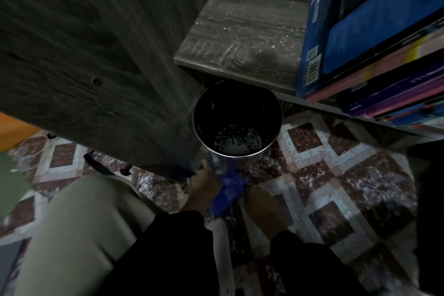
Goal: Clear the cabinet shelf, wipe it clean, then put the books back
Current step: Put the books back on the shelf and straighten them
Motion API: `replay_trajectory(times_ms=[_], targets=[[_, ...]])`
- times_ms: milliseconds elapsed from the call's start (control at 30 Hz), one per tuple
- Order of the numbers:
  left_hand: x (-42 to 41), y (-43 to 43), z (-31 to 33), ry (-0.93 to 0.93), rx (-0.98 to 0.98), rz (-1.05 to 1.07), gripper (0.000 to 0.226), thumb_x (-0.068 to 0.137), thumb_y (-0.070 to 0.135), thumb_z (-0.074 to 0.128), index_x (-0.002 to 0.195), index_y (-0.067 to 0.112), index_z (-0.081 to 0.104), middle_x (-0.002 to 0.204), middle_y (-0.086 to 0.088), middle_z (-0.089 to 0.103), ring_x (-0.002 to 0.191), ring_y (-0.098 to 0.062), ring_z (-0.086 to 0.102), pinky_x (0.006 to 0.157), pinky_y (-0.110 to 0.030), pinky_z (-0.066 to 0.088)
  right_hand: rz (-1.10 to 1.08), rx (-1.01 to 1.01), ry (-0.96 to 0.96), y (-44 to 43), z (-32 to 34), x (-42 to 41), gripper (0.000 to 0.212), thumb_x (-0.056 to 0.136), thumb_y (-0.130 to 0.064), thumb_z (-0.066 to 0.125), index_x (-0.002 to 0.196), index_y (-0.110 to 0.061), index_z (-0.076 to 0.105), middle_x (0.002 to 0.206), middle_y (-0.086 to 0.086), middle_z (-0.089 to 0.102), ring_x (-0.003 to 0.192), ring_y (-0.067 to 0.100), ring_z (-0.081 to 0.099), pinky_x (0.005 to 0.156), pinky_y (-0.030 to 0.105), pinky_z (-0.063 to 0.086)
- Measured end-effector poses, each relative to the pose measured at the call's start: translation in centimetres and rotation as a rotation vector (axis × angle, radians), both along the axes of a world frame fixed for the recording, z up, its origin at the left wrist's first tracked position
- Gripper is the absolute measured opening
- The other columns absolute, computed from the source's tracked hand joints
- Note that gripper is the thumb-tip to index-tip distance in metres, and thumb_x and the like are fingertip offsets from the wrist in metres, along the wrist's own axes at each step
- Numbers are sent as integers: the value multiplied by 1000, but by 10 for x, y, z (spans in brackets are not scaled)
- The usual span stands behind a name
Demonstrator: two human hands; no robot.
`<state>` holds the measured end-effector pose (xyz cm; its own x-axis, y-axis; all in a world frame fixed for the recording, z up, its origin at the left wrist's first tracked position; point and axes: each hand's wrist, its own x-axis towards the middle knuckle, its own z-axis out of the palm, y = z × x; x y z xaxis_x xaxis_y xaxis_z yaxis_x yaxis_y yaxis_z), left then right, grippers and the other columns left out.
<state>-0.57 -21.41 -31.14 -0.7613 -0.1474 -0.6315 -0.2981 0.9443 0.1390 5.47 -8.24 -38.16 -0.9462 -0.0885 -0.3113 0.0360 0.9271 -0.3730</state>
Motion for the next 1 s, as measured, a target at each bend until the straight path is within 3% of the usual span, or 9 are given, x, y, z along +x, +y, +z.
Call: replay_trajectory(times_ms=[100,233,333,400,500,633,767,900,1000], targets=[[-8,11,17,95,-112,-68,63,94,29,52,144,5,22,141,-19,28,132,-36,30,100,-42,40,85,146,-46,12,35,-2,25,90,-11,28,72,-10,44,47,5,55,37,20,57,33,18,36],[-16,20,44,-6,-200,-315,58,95,24,53,144,3,29,145,-19,32,133,-34,33,106,-39,35,169,35,-225,44,65,-34,31,99,-24,43,119,-4,57,119,17,61,112,33,59,85,35,47],[-16,14,56,-111,-34,-470,49,90,16,59,136,9,46,141,-14,47,127,-27,47,99,-31,41,177,-118,-354,62,123,-48,33,95,-28,56,119,-6,62,116,13,62,104,24,61,73,22,41],[-16,16,80,-186,156,-490,40,87,18,64,126,19,56,131,-5,57,110,-18,56,84,-25,43,211,-208,-379,72,166,-52,27,92,-23,62,113,-7,66,88,-1,61,71,-4,57,56,8,35],[-20,26,144,-238,386,-533,28,84,13,70,111,13,64,108,-4,66,97,-19,61,84,-30,49,175,-304,-387,84,226,-59,26,90,-27,66,99,-3,69,66,-9,55,46,-6,50,46,5,33],[-23,23,229,-64,572,-536,18,90,4,61,107,5,66,102,-13,71,89,-18,64,86,-38,53,152,-512,-282,91,292,-62,33,79,-42,70,88,-11,73,71,10,69,59,21,65,60,23,44],[-27,16,288,161,672,-376,14,92,0,54,102,-2,65,79,-7,70,73,-18,64,75,-31,51,-37,-759,-12,84,344,-67,16,87,-23,68,96,-11,71,59,-4,61,51,8,53,50,22,40],[-38,17,317,511,560,-352,10,93,7,52,93,9,62,79,-4,69,74,-17,61,77,-30,47,-217,-870,206,76,359,-77,40,91,-28,63,129,-29,53,105,-1,60,93,15,62,75,31,52],[-54,18,329,716,537,-262,20,92,8,48,107,19,55,88,-6,67,81,-19,61,72,-25,46,-259,-786,292,75,343,-82,51,93,-29,61,139,-31,41,127,-2,45,116,13,47,88,28,40]])
